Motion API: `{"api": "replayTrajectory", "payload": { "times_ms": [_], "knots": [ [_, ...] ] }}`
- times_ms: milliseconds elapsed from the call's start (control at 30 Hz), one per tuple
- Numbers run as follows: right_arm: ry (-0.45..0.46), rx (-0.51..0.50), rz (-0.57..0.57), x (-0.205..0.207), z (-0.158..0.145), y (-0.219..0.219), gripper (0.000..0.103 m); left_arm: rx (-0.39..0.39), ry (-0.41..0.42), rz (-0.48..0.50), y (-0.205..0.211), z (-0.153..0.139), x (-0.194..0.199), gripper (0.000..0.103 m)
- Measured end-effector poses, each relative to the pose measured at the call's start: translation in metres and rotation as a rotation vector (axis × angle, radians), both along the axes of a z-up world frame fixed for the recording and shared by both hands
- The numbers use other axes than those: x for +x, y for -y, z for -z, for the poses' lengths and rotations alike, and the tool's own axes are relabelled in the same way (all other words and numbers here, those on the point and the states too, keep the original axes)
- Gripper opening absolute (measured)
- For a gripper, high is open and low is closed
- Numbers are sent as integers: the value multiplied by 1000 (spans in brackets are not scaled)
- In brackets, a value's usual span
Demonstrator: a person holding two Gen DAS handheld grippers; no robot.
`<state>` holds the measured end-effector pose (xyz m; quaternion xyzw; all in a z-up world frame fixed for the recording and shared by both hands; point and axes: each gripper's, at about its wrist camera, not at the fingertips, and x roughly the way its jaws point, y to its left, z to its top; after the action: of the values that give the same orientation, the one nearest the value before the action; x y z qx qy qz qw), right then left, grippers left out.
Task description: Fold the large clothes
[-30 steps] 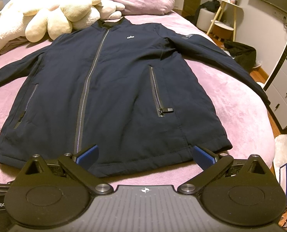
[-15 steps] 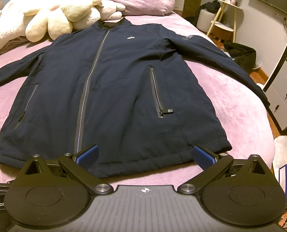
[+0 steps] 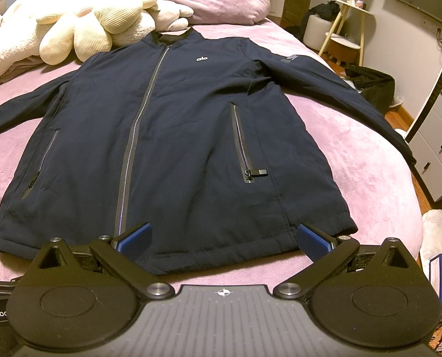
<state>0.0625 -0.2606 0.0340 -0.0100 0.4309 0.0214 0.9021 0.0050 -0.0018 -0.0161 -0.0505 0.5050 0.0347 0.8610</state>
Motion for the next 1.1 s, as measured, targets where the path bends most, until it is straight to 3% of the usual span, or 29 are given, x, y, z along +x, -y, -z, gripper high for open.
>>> {"api": "replayTrajectory", "payload": {
  "times_ms": [633, 900, 1100],
  "knots": [
    [2, 52, -6, 6, 5, 4, 103, -13, -16, -3, -2, 2, 10, 103],
    [150, 247, -55, -5, -3, 21, 103, -59, 4, -19, -8, 2, 15, 103],
    [145, 443, -62, 1, 5, 42, 103, -101, 32, 38, -5, -2, 29, 103]
  ]
}}
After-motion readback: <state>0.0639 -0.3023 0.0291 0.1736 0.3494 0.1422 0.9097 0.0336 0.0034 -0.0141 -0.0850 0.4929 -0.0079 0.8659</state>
